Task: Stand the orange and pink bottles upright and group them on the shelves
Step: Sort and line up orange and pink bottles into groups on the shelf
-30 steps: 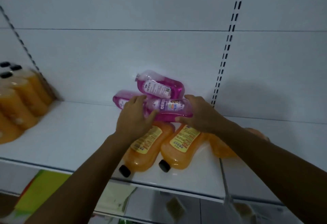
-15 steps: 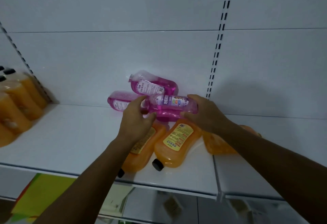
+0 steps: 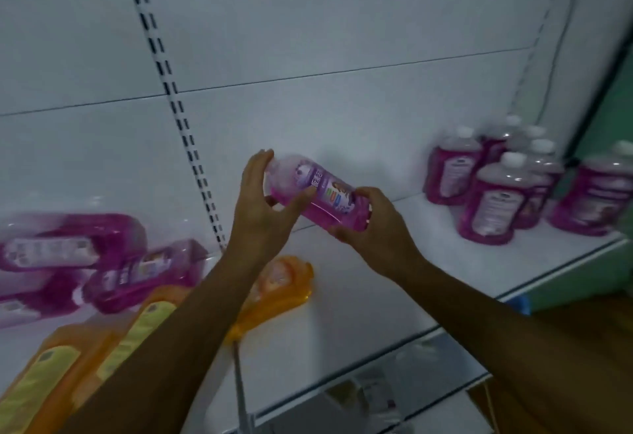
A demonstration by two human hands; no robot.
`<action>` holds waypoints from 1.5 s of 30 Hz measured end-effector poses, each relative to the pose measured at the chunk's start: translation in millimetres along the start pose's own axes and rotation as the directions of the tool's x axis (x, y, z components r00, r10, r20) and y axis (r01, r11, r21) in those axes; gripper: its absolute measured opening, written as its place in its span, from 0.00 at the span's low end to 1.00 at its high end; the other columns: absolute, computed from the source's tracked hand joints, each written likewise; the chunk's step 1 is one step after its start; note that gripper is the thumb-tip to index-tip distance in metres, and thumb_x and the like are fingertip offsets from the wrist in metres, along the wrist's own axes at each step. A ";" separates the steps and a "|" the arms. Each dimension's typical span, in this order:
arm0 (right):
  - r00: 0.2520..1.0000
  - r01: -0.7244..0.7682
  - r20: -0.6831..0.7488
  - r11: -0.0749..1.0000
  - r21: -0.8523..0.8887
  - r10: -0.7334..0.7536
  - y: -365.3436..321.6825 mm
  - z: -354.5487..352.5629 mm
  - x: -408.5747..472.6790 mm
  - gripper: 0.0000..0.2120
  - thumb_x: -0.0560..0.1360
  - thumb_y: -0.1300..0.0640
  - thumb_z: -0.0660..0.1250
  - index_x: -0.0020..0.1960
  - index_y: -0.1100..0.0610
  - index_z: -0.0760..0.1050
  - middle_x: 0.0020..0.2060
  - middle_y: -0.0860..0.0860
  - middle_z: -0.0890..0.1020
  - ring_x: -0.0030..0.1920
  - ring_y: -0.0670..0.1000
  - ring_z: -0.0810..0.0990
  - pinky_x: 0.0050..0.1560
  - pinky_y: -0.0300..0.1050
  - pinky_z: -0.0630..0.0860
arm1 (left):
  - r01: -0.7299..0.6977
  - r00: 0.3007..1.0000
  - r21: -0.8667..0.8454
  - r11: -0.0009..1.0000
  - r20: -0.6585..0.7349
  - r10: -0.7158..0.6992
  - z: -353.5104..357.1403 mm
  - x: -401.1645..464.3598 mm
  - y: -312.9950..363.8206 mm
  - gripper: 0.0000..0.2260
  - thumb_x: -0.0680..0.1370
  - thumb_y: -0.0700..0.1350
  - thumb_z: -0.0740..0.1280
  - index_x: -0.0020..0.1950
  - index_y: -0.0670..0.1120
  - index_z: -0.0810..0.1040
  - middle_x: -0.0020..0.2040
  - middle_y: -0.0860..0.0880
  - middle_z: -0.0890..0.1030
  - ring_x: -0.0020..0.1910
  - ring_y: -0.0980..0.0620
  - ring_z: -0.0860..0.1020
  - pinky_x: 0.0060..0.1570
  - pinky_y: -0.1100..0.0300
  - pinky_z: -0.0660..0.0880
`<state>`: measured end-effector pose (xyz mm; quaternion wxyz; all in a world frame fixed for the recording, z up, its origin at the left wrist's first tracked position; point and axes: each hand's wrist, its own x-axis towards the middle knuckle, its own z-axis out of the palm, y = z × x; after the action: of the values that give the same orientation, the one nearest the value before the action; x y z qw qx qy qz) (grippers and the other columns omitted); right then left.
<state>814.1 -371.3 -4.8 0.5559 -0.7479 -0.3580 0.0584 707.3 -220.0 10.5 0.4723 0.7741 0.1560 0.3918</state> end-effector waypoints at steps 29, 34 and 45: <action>0.890 -0.372 -0.412 0.837 -0.402 0.197 159.1 -144.9 -35.7 0.33 0.65 0.40 0.74 0.62 0.55 0.67 0.53 0.51 0.75 0.54 0.52 0.74 0.49 0.45 0.74 | -0.020 0.824 -0.117 0.993 0.561 0.082 245.0 11.9 17.9 0.31 0.73 0.41 0.73 0.74 0.48 0.66 0.66 0.46 0.73 0.62 0.48 0.76 0.56 0.55 0.79; 0.864 -0.246 -0.503 0.882 -0.401 0.013 143.4 -127.6 -45.6 0.41 0.67 0.37 0.72 0.71 0.54 0.61 0.63 0.53 0.72 0.62 0.52 0.70 0.62 0.45 0.69 | -0.120 0.788 -0.007 0.993 0.608 0.099 232.6 8.9 14.6 0.40 0.72 0.50 0.74 0.78 0.53 0.56 0.69 0.54 0.71 0.63 0.58 0.73 0.56 0.67 0.75; 0.853 0.330 -0.177 0.771 -0.544 -0.490 43.7 -14.1 -42.1 0.34 0.76 0.42 0.61 0.74 0.61 0.60 0.73 0.60 0.64 0.73 0.57 0.61 0.72 0.52 0.60 | -0.094 0.960 0.354 0.931 0.280 -0.009 58.4 -5.4 2.8 0.28 0.76 0.54 0.69 0.74 0.54 0.65 0.66 0.55 0.75 0.61 0.59 0.73 0.61 0.62 0.71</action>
<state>810.5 -413.2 -50.7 0.3935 -0.7663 -0.4255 -0.2774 747.5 -260.2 -4.0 0.3292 0.8984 0.1412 0.2542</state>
